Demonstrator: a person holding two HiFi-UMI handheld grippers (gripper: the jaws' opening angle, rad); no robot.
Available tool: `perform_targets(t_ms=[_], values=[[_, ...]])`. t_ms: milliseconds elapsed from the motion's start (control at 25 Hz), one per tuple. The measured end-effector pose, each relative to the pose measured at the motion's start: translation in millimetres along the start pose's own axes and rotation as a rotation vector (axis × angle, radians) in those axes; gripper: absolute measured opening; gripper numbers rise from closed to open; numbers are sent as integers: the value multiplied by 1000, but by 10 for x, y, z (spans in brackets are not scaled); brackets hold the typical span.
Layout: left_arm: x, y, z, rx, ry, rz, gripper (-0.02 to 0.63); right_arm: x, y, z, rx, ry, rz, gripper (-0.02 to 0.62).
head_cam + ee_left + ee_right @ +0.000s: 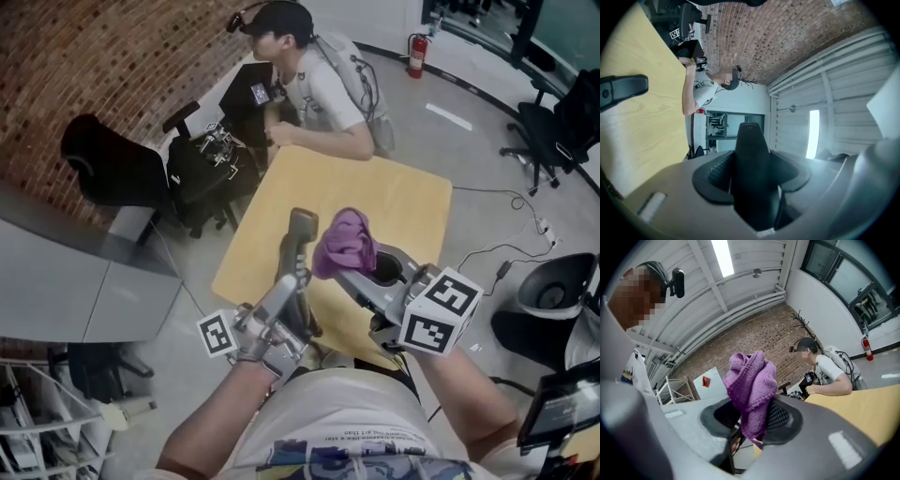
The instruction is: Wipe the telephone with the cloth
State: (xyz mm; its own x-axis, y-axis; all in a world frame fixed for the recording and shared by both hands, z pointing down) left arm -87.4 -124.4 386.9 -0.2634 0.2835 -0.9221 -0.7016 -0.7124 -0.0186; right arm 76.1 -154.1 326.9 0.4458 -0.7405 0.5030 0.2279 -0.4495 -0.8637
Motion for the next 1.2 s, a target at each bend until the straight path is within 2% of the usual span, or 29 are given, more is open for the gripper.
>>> perform_targets(t_ms=[600,1200], values=[[-50,57,-21,35,29,-10,253,-215,-355,-8,-114,98,-7,121],[-115,98,3,59,92,-75,253,-451,-583,129,-197,169,-26,121]])
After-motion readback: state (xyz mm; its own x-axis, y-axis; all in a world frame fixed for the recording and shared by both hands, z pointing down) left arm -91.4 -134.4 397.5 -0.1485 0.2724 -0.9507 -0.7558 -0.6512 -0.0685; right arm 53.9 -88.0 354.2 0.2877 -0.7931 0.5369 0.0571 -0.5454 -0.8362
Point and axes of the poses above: the fingertips, and each gripper's own axes: z backward along the fingers, x to its right, y out of its top, the point moved 7 cm from there along z, backward along the fingers
